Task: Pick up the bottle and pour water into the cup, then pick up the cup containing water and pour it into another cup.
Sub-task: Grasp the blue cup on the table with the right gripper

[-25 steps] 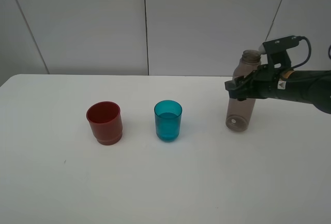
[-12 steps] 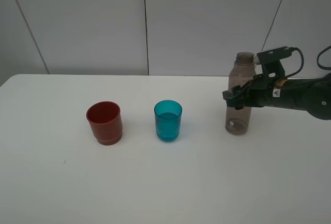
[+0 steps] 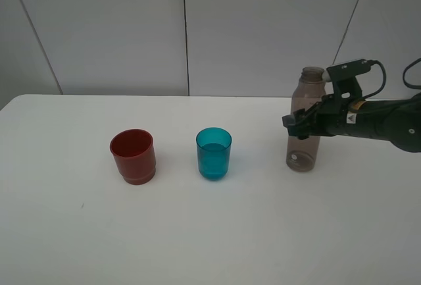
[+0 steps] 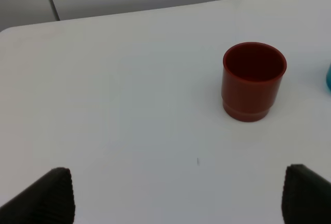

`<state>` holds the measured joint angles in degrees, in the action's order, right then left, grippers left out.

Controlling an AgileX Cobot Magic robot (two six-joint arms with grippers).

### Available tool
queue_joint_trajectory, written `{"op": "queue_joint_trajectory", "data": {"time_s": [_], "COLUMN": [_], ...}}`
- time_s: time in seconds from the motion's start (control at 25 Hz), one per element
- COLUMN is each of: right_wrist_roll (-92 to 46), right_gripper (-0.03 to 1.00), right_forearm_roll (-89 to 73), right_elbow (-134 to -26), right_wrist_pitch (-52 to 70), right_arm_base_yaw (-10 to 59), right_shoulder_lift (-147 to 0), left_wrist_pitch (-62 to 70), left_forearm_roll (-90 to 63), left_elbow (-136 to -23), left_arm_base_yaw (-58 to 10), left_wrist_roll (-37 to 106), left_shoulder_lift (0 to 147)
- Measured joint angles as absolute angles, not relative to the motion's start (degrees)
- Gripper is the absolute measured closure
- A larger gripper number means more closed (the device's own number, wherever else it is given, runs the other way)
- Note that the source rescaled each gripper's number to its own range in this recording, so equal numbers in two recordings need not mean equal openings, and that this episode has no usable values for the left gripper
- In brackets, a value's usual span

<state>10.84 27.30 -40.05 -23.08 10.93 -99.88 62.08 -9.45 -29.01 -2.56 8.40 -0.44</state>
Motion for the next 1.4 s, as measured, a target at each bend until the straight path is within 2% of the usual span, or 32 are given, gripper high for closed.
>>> {"op": "queue_joint_trajectory", "data": {"time_s": [0.12, 0.72, 0.96, 1.2, 1.4], "right_wrist_roll": [10.8, 10.8, 10.8, 11.0, 14.8], "right_gripper": [0.74, 0.68, 0.42, 0.37, 0.09], "right_forearm_roll": [27.3, 26.4, 26.0, 25.5, 25.5], "right_elbow": [-40.0, -33.7, -31.3, -28.9, -27.7], "right_wrist_pitch": [-23.0, -22.7, -23.1, -21.8, -17.4], "right_arm_base_yaw": [10.9, 10.9, 10.9, 10.9, 11.0], "right_shoulder_lift": [-99.8, -96.4, -93.0, -89.4, -86.3], "left_wrist_pitch": [62.1, 62.1, 62.1, 62.1, 62.1], "left_forearm_roll": [-9.4, -9.4, -9.4, -9.4, -9.4], "left_elbow": [-29.0, -29.0, -29.0, -29.0, -29.0], "left_arm_base_yaw": [-2.6, -2.6, -2.6, -2.6, -2.6], "left_wrist_roll": [8.4, 8.4, 8.4, 8.4, 8.4], "left_shoulder_lift": [-0.4, -0.4, -0.4, -0.4, -0.4]}}
